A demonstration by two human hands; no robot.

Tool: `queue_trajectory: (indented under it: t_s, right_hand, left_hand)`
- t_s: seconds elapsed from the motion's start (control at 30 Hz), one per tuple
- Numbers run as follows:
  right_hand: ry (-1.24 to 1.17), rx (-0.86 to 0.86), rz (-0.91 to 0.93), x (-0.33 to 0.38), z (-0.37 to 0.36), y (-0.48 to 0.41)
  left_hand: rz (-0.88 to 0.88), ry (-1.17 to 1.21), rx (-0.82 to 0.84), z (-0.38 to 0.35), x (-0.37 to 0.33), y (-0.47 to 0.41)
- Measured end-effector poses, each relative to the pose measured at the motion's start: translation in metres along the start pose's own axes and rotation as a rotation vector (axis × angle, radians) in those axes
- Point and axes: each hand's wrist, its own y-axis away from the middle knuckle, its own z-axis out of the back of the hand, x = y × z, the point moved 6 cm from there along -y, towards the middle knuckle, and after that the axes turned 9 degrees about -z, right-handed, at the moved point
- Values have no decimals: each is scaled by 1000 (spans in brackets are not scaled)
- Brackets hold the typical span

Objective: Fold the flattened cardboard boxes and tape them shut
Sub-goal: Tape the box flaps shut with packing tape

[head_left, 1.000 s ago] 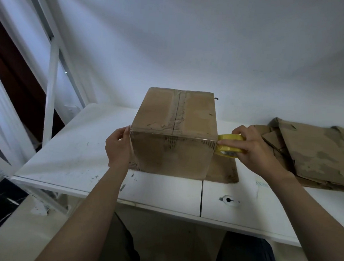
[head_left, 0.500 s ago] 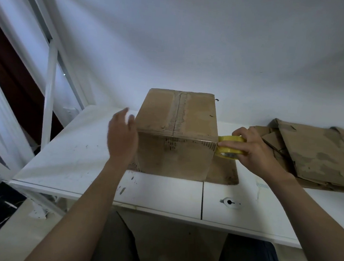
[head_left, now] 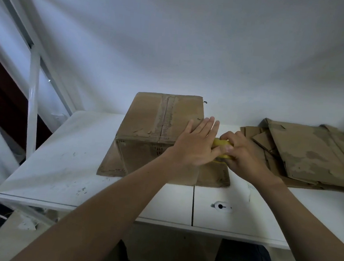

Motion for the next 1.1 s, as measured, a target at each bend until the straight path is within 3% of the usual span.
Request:
queue_trajectory:
  t_s: [0.2, 0.73, 0.97, 1.1]
  right_hand:
    - [-20, 32, -3, -1, -2, -1]
    - [-49, 76, -40, -2, -5, 1]
    - [-52, 74, -60, -2, -5, -4]
    - [-56, 62, -93, 0, -4, -4]
  left_hand:
    - [-29, -68, -76, 6, 33, 8]
    - [68, -9, 9, 25, 175, 88]
    - [52, 80, -104, 28, 186, 110]
    - [52, -27, -139, 29, 182, 105]
